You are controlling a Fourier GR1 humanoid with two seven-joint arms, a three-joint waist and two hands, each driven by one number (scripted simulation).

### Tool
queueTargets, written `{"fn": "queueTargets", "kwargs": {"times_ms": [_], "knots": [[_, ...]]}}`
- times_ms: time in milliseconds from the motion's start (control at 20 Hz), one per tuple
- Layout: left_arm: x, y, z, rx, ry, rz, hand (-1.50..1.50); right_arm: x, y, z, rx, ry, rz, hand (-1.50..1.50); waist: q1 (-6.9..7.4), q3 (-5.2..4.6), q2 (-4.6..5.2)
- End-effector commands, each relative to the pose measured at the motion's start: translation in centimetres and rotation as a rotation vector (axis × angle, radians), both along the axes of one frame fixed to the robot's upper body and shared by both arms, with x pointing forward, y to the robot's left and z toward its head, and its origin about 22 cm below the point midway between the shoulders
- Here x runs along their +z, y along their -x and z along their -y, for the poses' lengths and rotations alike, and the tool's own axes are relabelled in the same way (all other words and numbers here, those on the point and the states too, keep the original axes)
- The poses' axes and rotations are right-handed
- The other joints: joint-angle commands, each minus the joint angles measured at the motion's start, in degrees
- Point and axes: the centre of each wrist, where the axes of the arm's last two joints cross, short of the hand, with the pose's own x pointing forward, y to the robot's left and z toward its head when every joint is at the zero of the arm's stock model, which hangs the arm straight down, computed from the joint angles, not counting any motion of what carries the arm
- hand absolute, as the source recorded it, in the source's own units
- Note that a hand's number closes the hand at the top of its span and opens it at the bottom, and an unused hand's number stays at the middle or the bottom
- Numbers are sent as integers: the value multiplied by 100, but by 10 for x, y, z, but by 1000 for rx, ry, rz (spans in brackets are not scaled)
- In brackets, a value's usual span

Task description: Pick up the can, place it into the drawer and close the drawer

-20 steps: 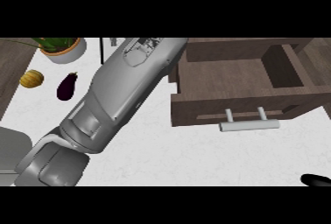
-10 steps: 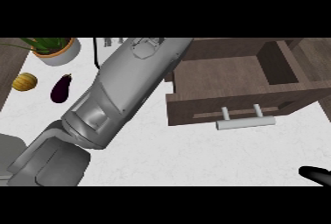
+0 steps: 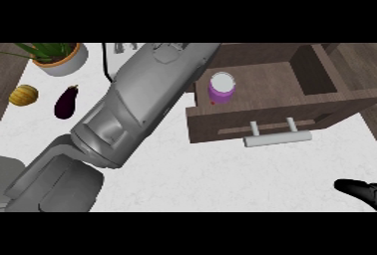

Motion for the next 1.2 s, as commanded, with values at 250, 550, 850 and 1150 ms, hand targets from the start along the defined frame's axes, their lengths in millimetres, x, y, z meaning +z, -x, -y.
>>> {"fn": "queueTargets", "kwargs": {"times_ms": [250,550,850,1150], "knots": [[13,3,6,31,66,-8,-150,11,-14,-6,16,242,86,-150,11,3,10],[0,-3,-4,12,131,-8,-150,8,-37,-28,-10,474,86,-150,160,-8,74],[18,3,7,21,118,22,-150,0,-70,-49,-18,661,75,-150,325,-9,-15],[11,-4,-4,-3,99,26,-150,-45,-103,-57,-33,804,49,-150,533,-10,-46]]}}
